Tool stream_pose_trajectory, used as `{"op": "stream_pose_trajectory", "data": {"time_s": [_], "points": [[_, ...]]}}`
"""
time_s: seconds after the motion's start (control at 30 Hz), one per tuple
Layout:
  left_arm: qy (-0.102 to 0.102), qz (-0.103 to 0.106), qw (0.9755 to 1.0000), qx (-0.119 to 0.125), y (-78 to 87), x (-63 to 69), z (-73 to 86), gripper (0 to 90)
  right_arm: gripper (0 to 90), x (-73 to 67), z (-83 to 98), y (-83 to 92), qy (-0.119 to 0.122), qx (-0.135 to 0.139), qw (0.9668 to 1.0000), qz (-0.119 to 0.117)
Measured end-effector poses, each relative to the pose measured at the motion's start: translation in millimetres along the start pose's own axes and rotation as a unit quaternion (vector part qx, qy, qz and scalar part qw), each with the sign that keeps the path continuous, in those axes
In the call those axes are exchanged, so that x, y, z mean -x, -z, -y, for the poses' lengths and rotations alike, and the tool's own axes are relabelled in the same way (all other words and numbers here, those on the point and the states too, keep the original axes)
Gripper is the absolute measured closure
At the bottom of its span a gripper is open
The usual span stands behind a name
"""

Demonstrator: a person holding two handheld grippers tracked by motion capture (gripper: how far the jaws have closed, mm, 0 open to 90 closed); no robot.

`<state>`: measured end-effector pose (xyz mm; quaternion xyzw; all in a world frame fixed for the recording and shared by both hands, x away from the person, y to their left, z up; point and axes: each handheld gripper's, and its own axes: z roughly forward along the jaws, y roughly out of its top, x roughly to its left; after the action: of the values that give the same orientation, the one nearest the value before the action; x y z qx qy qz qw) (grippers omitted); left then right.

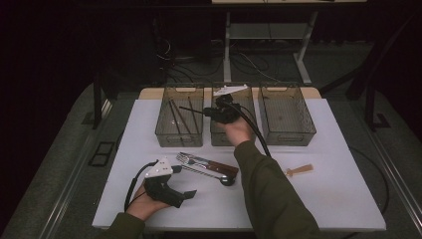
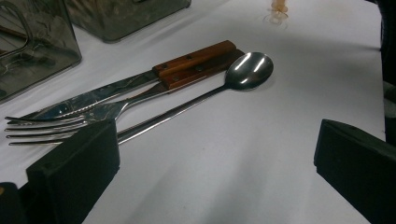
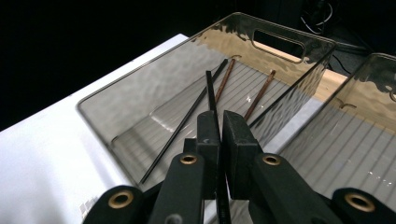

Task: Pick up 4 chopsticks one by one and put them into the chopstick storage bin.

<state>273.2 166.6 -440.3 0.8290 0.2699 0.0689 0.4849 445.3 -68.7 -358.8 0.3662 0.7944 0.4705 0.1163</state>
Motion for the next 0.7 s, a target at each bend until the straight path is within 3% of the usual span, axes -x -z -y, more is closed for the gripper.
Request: {"op": "stream_pose_trajectory", "data": {"time_s": [0.27,0.6,0.7], "points": [[0.001,0.003,1.0,0.002,0.2,0.3,-0.2,0.0,85.6,-1.7,-15.2,-35.2,-0.016,-0.013,0.9997,0.013],[-0.002,0.006,1.0,0.0,0.0,0.9,-0.8,0.0,85.6,-13.7,-33.7,-74.8,0.009,-0.049,0.9976,0.048],[-0.001,0.006,1.0,0.0,0.0,1.2,-0.9,0.0,85.6,-17.2,-37.1,-84.9,0.009,-0.054,0.9974,0.047]]}}
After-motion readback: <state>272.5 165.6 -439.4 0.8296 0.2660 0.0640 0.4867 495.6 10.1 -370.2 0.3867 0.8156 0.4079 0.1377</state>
